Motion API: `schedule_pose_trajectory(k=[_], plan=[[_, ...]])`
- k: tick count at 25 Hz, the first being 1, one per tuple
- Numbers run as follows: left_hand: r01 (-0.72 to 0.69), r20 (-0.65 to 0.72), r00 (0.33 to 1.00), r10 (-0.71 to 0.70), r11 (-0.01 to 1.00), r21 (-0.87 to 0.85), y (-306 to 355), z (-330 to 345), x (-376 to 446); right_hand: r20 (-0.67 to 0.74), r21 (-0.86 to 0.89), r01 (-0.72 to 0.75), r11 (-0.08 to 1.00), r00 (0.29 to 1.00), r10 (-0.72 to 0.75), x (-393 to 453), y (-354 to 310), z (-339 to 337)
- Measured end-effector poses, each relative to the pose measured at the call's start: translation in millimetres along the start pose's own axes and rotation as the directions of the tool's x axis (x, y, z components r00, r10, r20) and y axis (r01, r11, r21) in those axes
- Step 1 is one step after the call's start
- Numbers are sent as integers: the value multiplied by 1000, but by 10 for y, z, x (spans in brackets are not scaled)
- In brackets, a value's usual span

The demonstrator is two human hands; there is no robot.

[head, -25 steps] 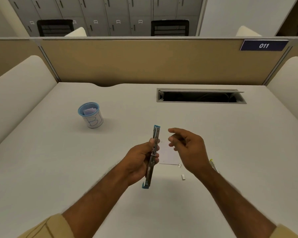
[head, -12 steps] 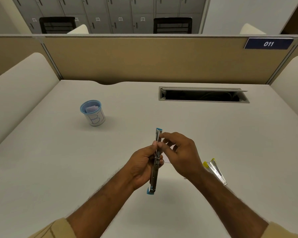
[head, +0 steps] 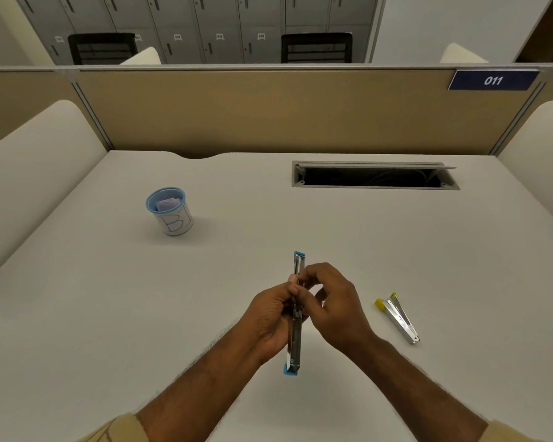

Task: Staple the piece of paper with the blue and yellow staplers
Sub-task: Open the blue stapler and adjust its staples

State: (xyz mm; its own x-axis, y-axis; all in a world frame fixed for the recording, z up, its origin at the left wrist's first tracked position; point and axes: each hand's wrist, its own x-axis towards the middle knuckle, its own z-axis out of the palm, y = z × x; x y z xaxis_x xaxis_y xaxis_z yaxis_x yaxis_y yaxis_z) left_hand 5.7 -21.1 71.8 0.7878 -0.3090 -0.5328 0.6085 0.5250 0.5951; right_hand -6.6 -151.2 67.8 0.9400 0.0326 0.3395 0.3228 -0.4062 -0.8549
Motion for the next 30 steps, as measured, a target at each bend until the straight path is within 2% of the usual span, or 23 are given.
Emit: schedule_pose_trajectory(k=[2, 6, 9, 13, 14, 16, 19, 25, 27, 30], plan=[[24, -47, 999, -26, 999, -48, -23, -19, 27, -8, -4, 31, 1000, 999, -31, -16, -4, -9], [67, -33, 997, -73, 982, -175, -10, -100, 66, 31, 59, 70, 996, 997, -72, -61, -34, 12], [77, -38, 995, -87, 974, -215, -2, -165, 94, 57, 124, 20, 992, 998, -27, -142, -34, 67], [88, -79, 992, -100, 987, -137, -57, -329, 104, 127, 98, -21, 995, 992, 9, -209, 2, 46], [88, -89, 991, -102, 986, -144, -74, -377, 107, 124, 99, -52, 994, 992, 39, -185, 28, 27], [90, -96, 989, -109, 978, -188, -85, -473, 117, 30, 82, -142, 986, 990, 140, -99, 129, -13], [98, -83, 990, -117, 973, -208, -79, -598, 116, -143, 29, -286, 958, 947, 287, 14, 367, -130], [93, -92, 989, -113, 976, -195, -93, -734, 122, -222, -242, -480, 843, 873, 434, -19, 696, -375], [99, -90, 989, -119, 975, -196, -107, -732, 124, -199, -316, -505, 803, 863, 465, -74, 743, -404], [108, -82, 989, -127, 974, -198, -130, -709, 141, -42, -410, -533, 740, 822, 569, -186, 750, -367]])
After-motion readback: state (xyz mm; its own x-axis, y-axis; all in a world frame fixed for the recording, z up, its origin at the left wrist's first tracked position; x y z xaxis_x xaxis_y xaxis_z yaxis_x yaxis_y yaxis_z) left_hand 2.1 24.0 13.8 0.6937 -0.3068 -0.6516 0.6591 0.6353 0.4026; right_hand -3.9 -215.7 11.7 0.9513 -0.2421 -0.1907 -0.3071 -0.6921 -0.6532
